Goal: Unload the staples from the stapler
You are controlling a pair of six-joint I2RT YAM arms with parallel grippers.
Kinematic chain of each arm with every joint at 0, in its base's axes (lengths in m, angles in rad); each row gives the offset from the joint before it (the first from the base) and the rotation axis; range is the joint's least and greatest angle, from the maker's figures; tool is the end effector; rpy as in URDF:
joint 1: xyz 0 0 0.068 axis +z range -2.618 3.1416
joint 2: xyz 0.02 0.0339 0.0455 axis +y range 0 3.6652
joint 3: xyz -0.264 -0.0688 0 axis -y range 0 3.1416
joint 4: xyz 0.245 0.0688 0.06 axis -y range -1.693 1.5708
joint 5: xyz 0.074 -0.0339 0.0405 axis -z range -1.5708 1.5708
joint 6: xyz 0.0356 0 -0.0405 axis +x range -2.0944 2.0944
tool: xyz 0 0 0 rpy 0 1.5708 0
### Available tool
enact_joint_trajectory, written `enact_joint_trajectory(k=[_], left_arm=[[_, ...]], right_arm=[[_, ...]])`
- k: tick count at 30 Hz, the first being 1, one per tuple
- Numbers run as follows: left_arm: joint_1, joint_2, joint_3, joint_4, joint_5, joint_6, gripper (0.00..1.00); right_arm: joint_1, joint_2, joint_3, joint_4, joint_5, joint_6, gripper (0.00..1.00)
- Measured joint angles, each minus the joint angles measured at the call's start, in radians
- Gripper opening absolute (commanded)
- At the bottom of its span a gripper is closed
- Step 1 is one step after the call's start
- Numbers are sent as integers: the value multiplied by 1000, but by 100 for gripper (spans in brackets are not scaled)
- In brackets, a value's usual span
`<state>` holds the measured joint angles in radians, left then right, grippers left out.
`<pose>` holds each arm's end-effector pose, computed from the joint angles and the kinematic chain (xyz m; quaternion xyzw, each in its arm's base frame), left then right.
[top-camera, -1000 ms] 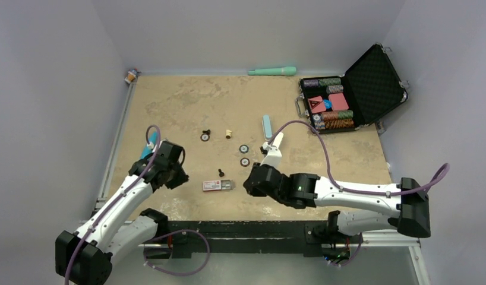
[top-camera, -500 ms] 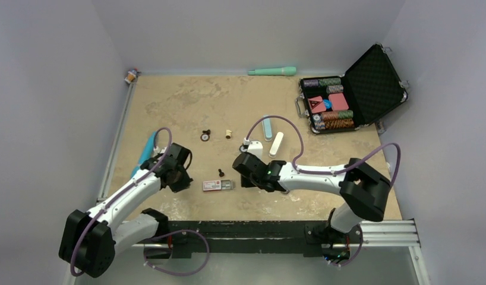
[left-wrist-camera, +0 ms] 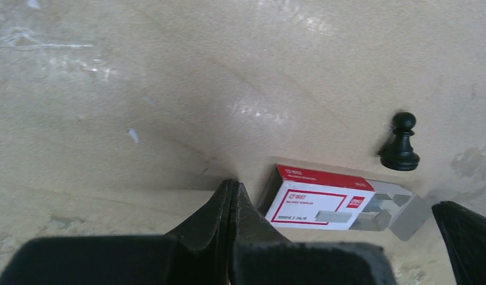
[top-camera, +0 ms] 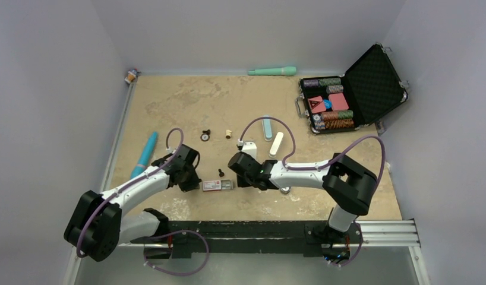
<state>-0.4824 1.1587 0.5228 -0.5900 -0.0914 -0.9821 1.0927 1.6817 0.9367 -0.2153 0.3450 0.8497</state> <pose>0.1645 -0.0825 0.1552 -0.2509 0.9516 -0.0811 0.1576 0.1633 0.2889 0.1658 -0.0627 0.9389 0.1520 0.3022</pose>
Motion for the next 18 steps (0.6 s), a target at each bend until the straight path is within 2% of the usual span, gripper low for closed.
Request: enact_joint_trajectory(k=[7,18], left_arm=[[-14,32,4,70,37,32,0],[-16,43,8,89,55,60,0]], right_arm=[[0,48,19,16,-9,-13,0],[0,57,26,54,-35,-16,0]])
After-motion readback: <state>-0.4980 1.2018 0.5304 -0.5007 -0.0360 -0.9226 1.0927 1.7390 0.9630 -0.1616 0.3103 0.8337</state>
